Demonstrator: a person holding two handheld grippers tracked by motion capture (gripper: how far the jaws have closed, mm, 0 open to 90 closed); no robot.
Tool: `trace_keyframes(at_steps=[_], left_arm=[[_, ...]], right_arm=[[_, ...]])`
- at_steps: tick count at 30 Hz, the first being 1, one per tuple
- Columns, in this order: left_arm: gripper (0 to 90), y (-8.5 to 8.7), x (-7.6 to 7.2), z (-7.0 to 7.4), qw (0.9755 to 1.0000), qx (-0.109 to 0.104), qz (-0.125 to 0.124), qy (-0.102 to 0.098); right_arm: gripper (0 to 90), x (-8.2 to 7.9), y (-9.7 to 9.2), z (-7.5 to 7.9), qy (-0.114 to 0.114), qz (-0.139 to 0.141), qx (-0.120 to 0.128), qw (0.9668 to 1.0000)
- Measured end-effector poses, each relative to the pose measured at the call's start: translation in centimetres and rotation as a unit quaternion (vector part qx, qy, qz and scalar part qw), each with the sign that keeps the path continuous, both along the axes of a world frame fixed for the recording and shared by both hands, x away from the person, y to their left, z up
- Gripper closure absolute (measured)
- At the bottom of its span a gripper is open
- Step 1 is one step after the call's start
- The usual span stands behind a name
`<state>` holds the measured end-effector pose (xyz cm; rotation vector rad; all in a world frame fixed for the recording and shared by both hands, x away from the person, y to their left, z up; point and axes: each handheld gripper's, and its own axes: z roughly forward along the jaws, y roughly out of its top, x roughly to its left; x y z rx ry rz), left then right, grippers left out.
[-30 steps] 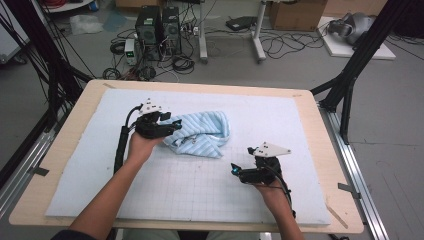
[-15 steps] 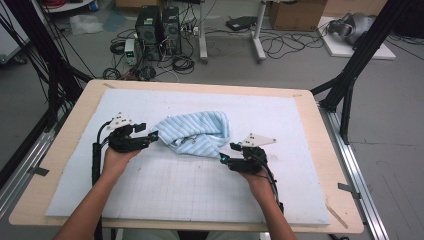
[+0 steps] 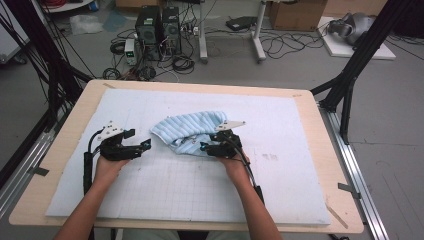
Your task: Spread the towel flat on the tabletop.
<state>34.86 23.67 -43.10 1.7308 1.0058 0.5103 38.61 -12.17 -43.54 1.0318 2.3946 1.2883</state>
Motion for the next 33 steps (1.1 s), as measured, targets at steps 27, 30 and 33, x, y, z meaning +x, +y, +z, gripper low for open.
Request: trace_keyframes(at_steps=[27,30,33], left_arm=[[22.1,0.8,-0.2,0.3,0.9998,-0.014,0.013,0.0],[22.1,0.8,-0.1,0.3,0.9998,-0.015,0.013,0.0],[22.2,0.7,-0.1,0.2,0.9998,-0.013,0.014,0.0]], right_arm=[[79.1,-4.1,-0.4,1.3,0.017,0.21,-0.034,0.977],[70.3,-4.4,-1.6,1.2,0.035,0.207,-0.025,0.9773],[56.7,-4.1,-2.6,1.7,0.038,0.164,0.009,0.9857]])
